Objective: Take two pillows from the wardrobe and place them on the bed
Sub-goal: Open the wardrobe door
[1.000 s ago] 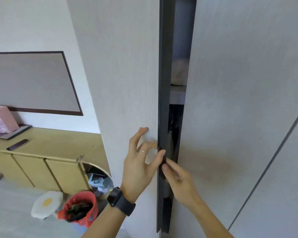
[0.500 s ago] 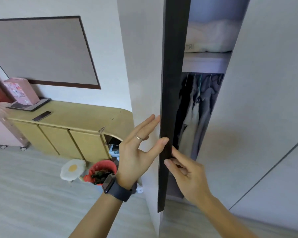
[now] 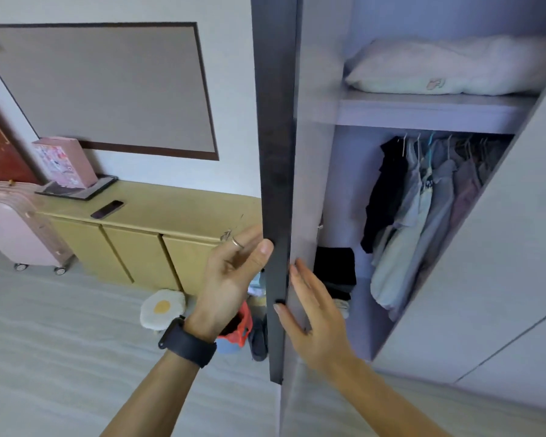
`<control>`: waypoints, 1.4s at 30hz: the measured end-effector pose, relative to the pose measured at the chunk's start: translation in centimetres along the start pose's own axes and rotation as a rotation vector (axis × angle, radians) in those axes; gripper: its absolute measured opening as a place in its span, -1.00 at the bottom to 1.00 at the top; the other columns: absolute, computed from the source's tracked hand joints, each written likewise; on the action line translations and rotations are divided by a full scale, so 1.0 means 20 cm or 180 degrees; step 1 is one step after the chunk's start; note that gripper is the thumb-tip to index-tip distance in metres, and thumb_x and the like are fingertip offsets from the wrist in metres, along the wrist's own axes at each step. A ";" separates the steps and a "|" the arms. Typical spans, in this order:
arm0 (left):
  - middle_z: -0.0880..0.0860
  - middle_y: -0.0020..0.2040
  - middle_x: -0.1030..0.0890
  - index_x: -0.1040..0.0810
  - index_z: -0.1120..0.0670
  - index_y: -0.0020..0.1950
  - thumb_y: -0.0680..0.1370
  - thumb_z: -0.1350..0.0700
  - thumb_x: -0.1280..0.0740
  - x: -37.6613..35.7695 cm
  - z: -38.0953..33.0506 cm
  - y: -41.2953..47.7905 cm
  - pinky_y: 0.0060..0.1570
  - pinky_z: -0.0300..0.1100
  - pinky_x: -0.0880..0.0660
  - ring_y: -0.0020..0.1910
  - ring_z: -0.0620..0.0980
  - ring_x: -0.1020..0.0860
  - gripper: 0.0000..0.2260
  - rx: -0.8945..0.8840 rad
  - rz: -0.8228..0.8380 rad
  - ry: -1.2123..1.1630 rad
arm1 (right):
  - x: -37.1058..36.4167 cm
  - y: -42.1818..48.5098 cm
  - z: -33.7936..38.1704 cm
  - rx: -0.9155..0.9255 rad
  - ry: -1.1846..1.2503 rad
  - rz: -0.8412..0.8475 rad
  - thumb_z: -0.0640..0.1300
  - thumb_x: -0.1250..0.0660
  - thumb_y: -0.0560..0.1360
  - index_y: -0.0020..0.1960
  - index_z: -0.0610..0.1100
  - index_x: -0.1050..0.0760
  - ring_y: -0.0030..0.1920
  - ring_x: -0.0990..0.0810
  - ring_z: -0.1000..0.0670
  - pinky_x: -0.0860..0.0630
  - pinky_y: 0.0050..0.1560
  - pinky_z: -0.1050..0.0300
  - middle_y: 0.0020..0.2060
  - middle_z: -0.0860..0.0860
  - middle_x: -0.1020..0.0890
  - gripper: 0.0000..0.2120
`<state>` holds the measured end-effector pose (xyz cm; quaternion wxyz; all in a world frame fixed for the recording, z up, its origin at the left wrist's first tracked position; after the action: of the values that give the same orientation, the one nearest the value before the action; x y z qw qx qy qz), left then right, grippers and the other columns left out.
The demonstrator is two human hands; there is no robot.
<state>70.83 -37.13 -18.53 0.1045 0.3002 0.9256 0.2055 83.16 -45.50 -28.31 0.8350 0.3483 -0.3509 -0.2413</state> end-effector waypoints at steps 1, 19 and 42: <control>0.06 0.19 -0.69 -0.64 0.00 0.26 0.63 0.06 -0.32 0.03 0.01 0.00 0.07 -0.17 -0.57 0.17 0.03 -0.65 -0.77 0.0044 0.0033 -0.0008 | -0.03 0.00 0.01 -0.0031 -0.0040 -0.0095 -0.10 -0.37 0.61 0.62 -0.05 -0.18 0.52 -0.37 -0.07 -0.37 0.45 0.11 0.55 -0.11 -0.34 -0.35; -0.32 -0.09 -0.60 -0.42 -0.24 0.03 0.55 -0.13 -0.33 -0.03 0.43 -0.51 -0.26 -0.27 -0.52 -0.12 -0.32 -0.63 -0.88 0.0804 -0.0351 0.2463 | 0.27 -0.31 -0.14 -0.0930 -0.0141 0.0181 -0.11 -0.35 0.58 0.31 -0.15 -0.61 0.27 -0.58 0.20 -0.47 0.26 0.33 0.23 0.06 -0.66 -0.68; -0.05 0.37 -0.53 -0.46 -0.11 0.42 0.61 -0.06 -0.29 -1.86 0.85 0.58 0.06 -0.14 -0.53 0.24 0.00 -0.55 -0.64 0.0267 0.0971 0.2521 | 1.86 -0.10 -1.04 -0.1715 -0.1784 -0.0196 0.01 -0.36 0.59 0.37 0.07 -0.55 0.47 -0.38 -0.01 -0.26 0.35 0.24 0.41 0.08 -0.51 -0.66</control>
<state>111.81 -45.45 -25.99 -0.3030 0.3356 0.8468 0.2802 122.15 -62.26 -24.92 0.7607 0.0475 -0.4789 -0.4356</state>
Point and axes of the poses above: each hand's wrist, its own y-axis towards the middle knuckle, its own x-axis out of the back of the hand, z = x × y, the point moved 7 cm from there along y, towards the middle knuckle
